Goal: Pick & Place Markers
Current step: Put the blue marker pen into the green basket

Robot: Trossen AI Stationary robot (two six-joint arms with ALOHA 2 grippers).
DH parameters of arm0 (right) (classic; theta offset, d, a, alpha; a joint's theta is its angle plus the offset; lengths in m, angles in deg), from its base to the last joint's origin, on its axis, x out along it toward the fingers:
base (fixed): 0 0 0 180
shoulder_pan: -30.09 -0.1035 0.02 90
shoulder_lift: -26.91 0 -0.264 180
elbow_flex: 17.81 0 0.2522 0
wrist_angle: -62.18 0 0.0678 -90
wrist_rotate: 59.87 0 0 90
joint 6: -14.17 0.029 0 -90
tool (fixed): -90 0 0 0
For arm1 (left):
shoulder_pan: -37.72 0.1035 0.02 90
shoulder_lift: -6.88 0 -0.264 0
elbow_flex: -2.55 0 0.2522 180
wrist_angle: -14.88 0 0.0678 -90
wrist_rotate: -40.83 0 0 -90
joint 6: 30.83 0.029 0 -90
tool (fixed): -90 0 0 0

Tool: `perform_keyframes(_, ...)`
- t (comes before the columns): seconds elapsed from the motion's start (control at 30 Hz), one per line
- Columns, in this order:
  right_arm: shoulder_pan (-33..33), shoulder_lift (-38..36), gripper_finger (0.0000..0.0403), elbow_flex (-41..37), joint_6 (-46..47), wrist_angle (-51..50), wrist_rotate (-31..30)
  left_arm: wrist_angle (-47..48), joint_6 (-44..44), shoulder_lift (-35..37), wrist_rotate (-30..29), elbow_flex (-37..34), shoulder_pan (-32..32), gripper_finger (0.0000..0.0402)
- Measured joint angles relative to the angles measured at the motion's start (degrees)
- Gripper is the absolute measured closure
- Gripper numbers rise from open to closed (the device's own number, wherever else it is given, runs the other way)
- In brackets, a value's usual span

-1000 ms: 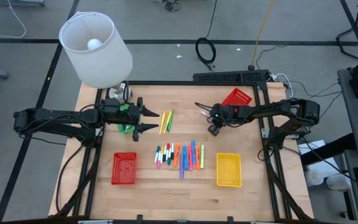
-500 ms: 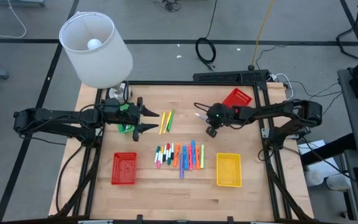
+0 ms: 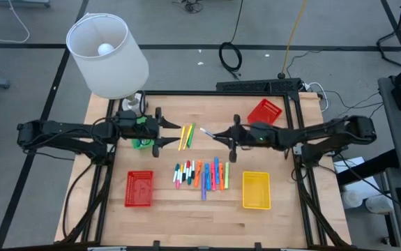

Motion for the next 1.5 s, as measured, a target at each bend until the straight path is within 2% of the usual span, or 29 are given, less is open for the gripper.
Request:
perform_keyframes(0.1, -2.91, 0.11, 0.0385, 0.01, -4.60, 6.36, -0.04, -7.86, 0.20, -3.49, 0.15, 0.00, 0.00, 0.0190)
perform_keyframes(0.27, -5.35, 0.19, 0.0385, 0.01, -8.86, 8.98, -3.46, -20.77, -4.42, -9.95, 1.39, 0.01, 0.00, 0.0190)
perform_keyframes(0.4, -5.79, 0.19, 0.0385, 0.01, -10.58, 8.94, -4.72, -25.77, -4.67, -15.39, 5.60, 0.84, -0.86, 0.0190)
perform_keyframes(0.5, -5.79, 0.19, 0.0385, 0.01, -10.63, 9.25, -4.72, -28.71, -2.30, -18.27, 6.25, 2.80, -2.70, 0.0190)
perform_keyframes(0.77, -5.89, 0.19, 0.0385, 0.01, -10.63, 10.09, -4.66, -28.51, 1.29, -26.37, 5.72, 11.37, -6.40, 0.0190)
perform_keyframes(0.97, -7.05, 0.19, 0.0385, 0.01, -11.35, 10.47, -4.57, -28.45, 1.21, -28.90, -0.84, 15.22, -7.36, 0.0190)
perform_keyframes(1.3, -7.49, 0.19, 0.0385, 0.01, -12.13, 10.71, -4.70, -28.62, 0.91, -30.44, 0.50, 15.67, -7.48, 0.0190)
perform_keyframes(1.5, -7.49, 0.19, 0.0385, 0.01, -12.13, 10.93, -4.70, -28.25, 0.83, -30.46, 3.50, 15.67, -7.78, 0.0190)
